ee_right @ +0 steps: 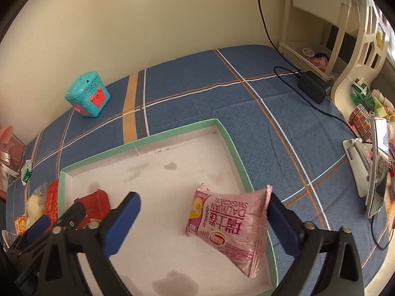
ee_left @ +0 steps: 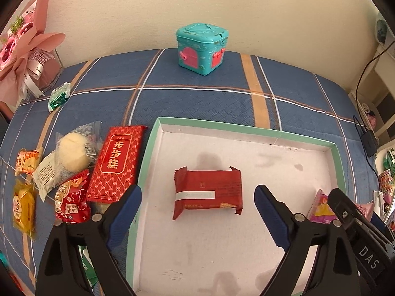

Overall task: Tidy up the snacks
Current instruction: 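Open both grippers to release the packs in the tray and withdraw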

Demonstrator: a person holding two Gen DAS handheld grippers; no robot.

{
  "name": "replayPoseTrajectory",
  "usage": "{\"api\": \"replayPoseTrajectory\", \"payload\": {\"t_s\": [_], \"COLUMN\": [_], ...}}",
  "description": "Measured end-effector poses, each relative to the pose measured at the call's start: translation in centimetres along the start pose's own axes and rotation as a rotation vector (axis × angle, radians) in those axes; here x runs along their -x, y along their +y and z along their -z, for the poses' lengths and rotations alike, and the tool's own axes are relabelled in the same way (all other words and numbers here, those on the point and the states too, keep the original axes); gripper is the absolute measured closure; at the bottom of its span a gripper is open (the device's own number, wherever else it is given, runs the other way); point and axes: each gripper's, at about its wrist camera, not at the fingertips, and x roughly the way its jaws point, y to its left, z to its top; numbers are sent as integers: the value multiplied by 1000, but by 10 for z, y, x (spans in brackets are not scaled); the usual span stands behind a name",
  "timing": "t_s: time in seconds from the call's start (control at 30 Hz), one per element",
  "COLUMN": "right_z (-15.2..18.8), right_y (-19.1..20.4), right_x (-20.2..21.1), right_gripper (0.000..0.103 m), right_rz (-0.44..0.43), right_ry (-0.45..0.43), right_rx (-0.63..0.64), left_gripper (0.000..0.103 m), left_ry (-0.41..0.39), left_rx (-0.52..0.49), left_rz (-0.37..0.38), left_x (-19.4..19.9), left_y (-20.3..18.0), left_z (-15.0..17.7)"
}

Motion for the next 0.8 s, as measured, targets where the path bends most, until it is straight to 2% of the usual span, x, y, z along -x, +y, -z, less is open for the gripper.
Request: {"api": "replayPoseTrajectory", "payload": {"t_s": [0.57, 0.8], "right_z": [0, 4], "right_y": [-6, -4], "right_x": [1, 9], "right_gripper": [0, 0], "right_rz": [47, 54], "right_ry": [-10, -17], "right_rx": [6, 17], "left_gripper": [2, 2], "left_ry": [-40, -19], "left_rx": [25, 49], "left_rz": [-44, -43], "left_x": [4, 8], "left_y": [9, 16], "left_z": [-4, -4]}}
